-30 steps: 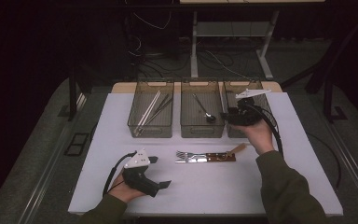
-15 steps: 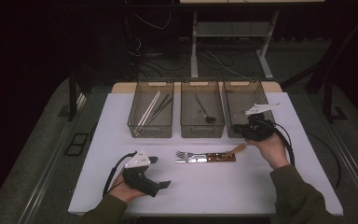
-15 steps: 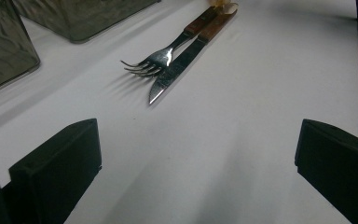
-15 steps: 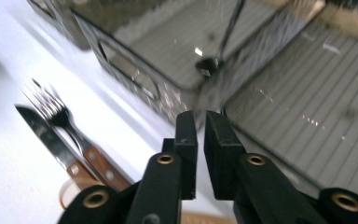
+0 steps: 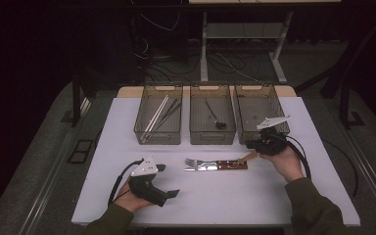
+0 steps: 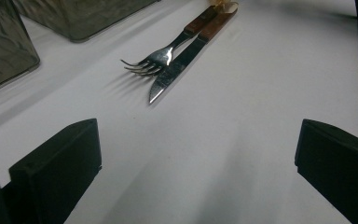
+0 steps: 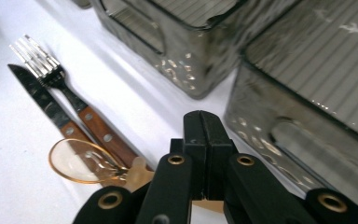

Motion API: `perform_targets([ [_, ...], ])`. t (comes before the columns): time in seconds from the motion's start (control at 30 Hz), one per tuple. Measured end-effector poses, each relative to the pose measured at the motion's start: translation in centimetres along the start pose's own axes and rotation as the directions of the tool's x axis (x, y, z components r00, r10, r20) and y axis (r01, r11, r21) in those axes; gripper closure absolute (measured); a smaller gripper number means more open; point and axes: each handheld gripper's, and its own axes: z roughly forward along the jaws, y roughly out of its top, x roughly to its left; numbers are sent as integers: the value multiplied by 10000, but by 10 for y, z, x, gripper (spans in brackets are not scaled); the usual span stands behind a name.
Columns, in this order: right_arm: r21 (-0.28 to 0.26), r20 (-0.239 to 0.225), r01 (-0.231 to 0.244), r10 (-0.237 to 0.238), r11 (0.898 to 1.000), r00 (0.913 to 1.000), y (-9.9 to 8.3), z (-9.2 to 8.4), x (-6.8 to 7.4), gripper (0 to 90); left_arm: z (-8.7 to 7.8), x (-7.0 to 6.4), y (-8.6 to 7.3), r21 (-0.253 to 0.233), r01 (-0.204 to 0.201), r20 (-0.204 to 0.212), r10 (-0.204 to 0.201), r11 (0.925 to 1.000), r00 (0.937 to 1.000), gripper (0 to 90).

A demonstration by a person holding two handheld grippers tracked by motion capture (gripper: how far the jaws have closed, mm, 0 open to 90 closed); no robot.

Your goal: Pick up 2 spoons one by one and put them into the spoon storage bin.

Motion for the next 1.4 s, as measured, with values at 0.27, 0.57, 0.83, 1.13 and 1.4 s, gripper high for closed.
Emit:
perform_targets([
  [0.27,479,-365,538,-521,9974,9980,-1,10,15,900,-1,0,0,-3,-30,-9,30,10000,10000,0],
  [0.57,848,-806,1378,-1310,9868,9881,-9,7,39,900,-1,0,0,-6,-57,-11,57,10000,10000,0],
  [0.83,1250,-852,1536,-1436,9802,9860,-14,15,42,900,0,0,0,5,-59,-19,59,10000,10000,0],
  [1.13,1100,-915,1231,-1132,9863,9893,-11,20,39,900,0,0,0,31,-68,-17,68,10000,10000,0],
  [1.4,1084,-794,1082,-999,9882,9918,-6,28,36,900,0,0,0,54,-85,-13,85,9999,10000,0],
])
